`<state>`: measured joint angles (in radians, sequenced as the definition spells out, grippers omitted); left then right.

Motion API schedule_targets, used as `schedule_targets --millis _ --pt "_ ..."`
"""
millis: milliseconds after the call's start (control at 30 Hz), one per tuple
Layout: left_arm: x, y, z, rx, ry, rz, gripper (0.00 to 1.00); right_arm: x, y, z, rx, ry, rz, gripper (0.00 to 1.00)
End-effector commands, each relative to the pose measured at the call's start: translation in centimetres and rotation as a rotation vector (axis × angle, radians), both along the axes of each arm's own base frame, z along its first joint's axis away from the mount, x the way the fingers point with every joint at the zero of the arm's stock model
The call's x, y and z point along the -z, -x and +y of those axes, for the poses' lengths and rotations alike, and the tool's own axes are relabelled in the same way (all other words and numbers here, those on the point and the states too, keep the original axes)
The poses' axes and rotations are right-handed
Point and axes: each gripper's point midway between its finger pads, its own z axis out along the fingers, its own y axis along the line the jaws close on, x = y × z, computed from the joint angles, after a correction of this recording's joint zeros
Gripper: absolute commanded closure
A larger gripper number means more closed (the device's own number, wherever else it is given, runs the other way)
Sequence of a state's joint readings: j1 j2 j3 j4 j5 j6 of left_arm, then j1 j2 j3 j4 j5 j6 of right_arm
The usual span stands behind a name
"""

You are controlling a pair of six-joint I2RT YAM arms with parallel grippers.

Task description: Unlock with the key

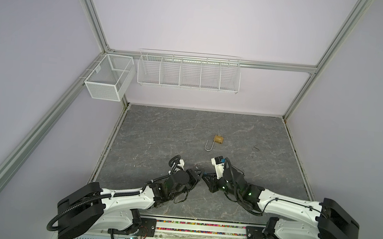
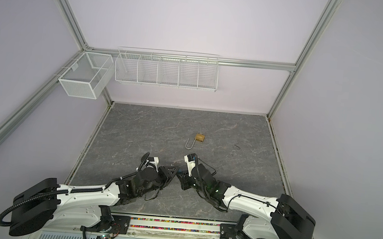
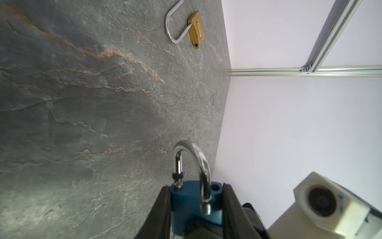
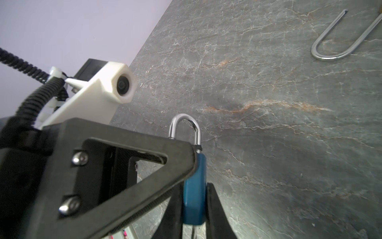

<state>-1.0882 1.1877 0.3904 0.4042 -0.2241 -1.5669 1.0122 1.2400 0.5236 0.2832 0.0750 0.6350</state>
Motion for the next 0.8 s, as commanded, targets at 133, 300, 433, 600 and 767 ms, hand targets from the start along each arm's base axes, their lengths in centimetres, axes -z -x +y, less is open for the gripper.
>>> schedule_targets --millis 133,300,433,600,767 --pt "-1.4 0.2 0.5 -0.025 0.089 -0.020 1.00 -1.2 -0.9 -0.7 0.059 -0.020 -0.047 0.94" --pt "-1.7 0.2 2.7 -0.058 0.010 -0.067 0.56 -1.1 -0.6 -1.6 0.061 0.011 -0.064 0.94" --pt "-2.4 -0.2 4.8 -0.085 -0.047 -0.110 0.42 -1.2 -0.4 -1.8 0.051 0.015 -0.067 0.94" --pt "-3.0 -0.8 5.4 -0.034 -0.079 -0.101 0.34 -1.6 -0.4 -1.2 0.035 0.013 -0.073 0.94" --pt "-2.3 -1.2 4.0 0.013 -0.111 -0.056 0.48 -1.7 -0.2 -0.8 0.020 0.025 -0.083 0.94"
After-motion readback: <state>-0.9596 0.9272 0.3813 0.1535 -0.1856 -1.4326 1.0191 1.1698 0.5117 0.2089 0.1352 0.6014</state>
